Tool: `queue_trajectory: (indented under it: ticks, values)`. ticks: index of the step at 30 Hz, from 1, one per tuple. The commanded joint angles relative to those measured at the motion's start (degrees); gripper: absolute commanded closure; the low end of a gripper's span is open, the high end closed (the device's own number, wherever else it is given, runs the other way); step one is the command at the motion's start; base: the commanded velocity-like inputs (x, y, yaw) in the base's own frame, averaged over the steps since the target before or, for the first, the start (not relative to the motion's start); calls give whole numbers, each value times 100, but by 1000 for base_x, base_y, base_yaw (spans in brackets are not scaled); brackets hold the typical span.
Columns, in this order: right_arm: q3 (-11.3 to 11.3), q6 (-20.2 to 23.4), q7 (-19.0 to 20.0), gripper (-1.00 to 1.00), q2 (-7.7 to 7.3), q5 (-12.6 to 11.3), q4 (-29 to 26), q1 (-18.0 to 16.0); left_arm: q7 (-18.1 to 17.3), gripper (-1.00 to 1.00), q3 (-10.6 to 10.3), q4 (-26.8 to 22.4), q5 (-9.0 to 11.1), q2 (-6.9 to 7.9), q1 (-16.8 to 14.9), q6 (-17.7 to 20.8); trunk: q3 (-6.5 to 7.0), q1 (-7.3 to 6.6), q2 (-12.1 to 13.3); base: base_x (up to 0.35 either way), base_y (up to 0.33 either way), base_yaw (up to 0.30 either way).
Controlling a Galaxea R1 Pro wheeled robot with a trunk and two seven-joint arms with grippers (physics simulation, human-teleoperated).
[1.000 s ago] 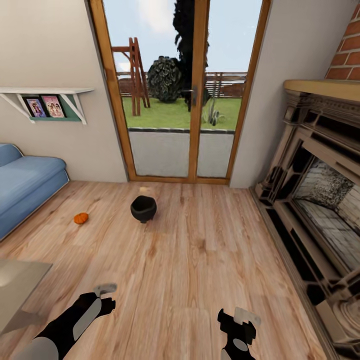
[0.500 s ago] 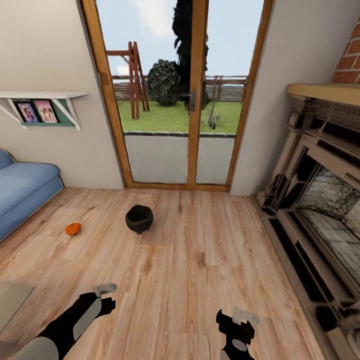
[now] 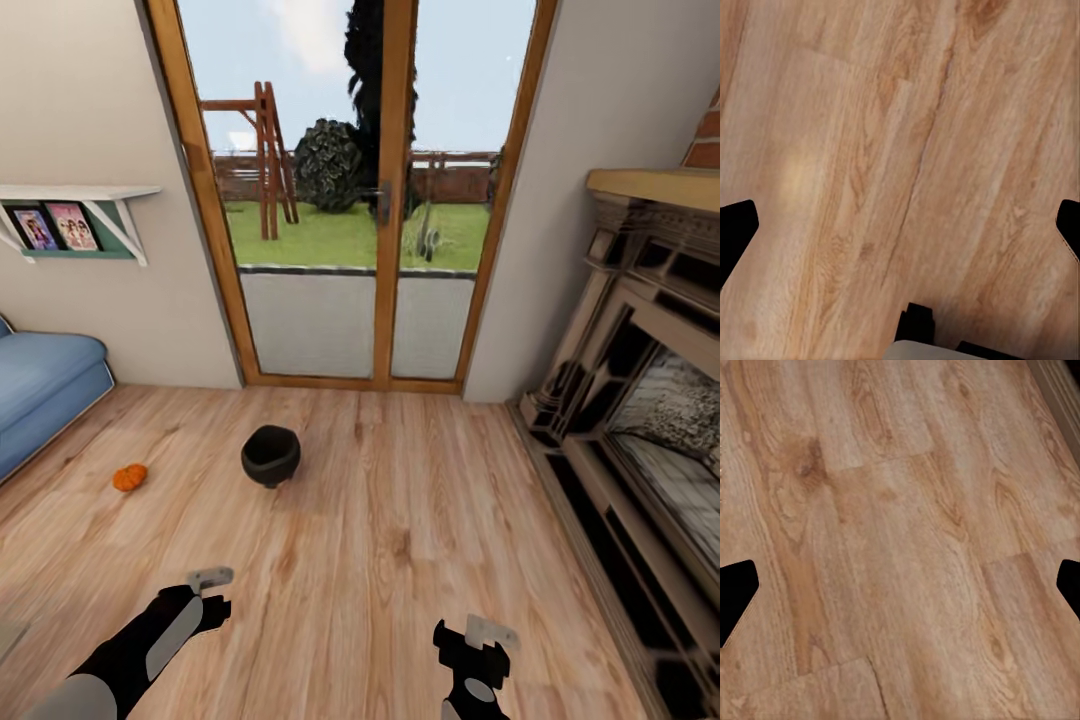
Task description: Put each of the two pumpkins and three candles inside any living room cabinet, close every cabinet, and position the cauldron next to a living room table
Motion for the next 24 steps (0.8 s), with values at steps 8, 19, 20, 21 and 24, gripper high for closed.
queue_trajectory:
  ticks: [8,19,20,21,24]
  values:
    - [45,-15,-55,-100,10,-67,2,-5,55,-100,-44,-11,52,9,-6,8,-6,4,-3,331,-86,243]
    - [46,-13,-64,-100,19,-64,2,-5,55,-100,-44,-11,51,9,-2,8,-6,4,-3,304,-190,289]
    - [46,-13,-65,-100,19,-64,2,-5,55,-100,-44,-11,51,9,-2,8,-6,4,-3,297,-204,290]
    - [46,-13,-65,-100,19,-64,2,-5,55,-100,-43,-11,51,9,-3,8,-6,4,-3,297,-205,290]
    - [46,-13,-65,-100,19,-64,2,-5,55,-100,-43,-11,51,9,-2,4,-6,4,-3,297,-205,290]
